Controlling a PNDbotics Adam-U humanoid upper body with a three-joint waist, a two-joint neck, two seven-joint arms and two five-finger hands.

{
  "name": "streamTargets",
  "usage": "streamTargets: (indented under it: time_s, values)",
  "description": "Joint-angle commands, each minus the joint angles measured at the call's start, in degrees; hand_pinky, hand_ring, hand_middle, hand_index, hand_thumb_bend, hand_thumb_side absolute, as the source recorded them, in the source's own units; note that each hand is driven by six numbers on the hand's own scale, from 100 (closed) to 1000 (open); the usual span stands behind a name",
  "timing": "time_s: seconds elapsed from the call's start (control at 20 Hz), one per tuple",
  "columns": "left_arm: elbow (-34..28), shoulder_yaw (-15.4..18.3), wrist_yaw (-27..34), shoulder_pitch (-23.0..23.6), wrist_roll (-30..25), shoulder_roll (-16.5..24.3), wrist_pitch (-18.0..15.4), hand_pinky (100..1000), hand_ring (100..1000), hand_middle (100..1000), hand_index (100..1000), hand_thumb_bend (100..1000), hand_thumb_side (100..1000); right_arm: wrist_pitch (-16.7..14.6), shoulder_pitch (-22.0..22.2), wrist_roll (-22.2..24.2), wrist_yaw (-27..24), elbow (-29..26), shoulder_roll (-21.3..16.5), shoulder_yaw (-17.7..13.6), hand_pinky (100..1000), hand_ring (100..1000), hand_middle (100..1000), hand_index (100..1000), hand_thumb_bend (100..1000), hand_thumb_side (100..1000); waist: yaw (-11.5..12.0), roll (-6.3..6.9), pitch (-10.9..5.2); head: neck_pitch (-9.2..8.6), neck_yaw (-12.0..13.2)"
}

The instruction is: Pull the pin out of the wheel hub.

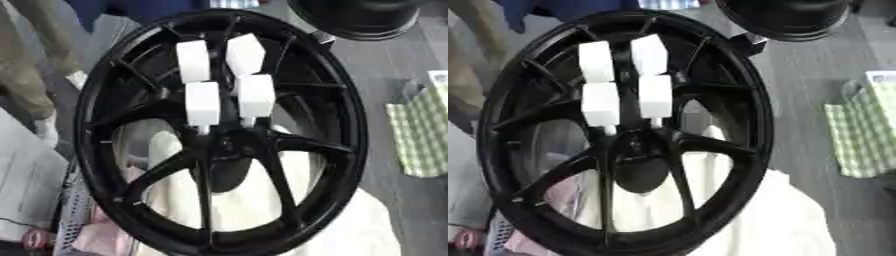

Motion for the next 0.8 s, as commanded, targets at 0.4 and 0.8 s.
streamTargets:
  time_s: [0.4,0.8]
  values:
    - [-1.1,-0.2,-0.9,0.7,-0.4,3.1,0.1,808,771,642,849,100,731,2.2,-11.4,42.5,7.2,-0.1,-15.8,4.5,829,809,705,773,100,266,1.2,-1.37,-1.97,0.91,-0.6]
    - [-1.1,-0.4,-1.2,1.1,-0.6,4.1,0.2,809,771,641,848,100,733,0.3,-23.6,72.1,12.5,1.9,-16.0,12.1,884,840,759,798,100,336,2.2,-2.99,-2.2,0.84,-1.4]
